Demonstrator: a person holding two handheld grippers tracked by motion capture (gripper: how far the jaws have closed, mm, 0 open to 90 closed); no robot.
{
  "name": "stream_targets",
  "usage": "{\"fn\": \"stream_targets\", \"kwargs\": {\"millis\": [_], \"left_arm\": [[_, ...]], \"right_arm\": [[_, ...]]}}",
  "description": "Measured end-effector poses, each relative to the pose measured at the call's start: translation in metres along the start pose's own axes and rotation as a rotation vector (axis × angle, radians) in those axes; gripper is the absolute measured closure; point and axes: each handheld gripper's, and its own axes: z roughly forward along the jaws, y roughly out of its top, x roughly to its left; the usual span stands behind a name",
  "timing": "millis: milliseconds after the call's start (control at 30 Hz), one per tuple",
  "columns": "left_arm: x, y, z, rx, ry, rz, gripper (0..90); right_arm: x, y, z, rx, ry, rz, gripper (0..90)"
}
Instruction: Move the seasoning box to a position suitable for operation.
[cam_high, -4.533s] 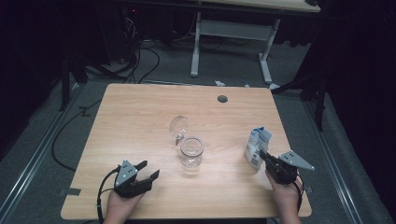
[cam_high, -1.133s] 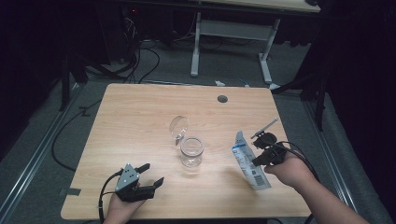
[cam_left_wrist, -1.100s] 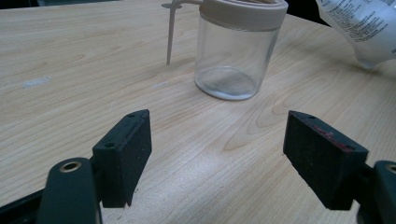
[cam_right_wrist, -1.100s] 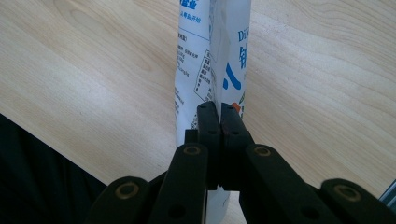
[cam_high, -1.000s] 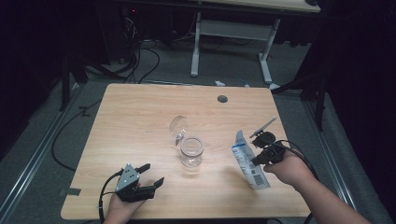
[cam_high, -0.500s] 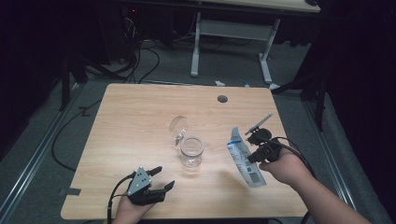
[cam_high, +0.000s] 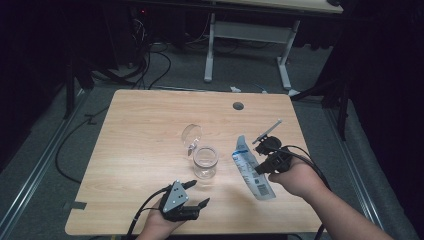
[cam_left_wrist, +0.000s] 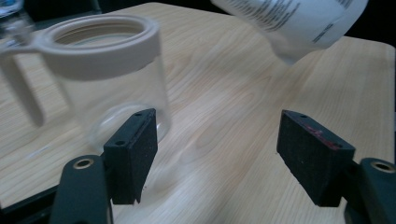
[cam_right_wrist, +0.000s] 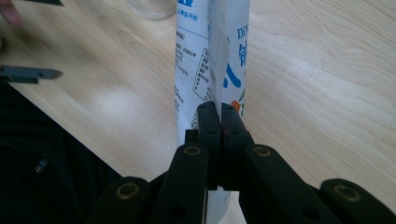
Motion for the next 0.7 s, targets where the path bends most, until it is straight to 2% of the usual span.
{"fn": "stream_targets", "kwargs": {"millis": [300, 333, 400, 700], "left_arm": [[-0.018, 0.01, 0.025, -0.02, -0.049, 0.042, 28.6], [-0.019, 0.011, 0.027, -0.024, -0.05, 0.044, 28.4], [-0.022, 0.012, 0.031, -0.029, -0.055, 0.046, 28.3], [-0.03, 0.012, 0.042, -0.028, -0.08, 0.038, 26.7]], "right_arm": [[0.009, 0.007, 0.003, 0.015, 0.006, -0.025, 89.7], [0.011, 0.008, 0.002, 0.018, 0.008, -0.011, 89.8], [0.012, 0.009, 0.001, 0.009, 0.009, -0.025, 89.7], [0.026, 0.014, -0.008, -0.002, 0.009, -0.029, 89.7]]}}
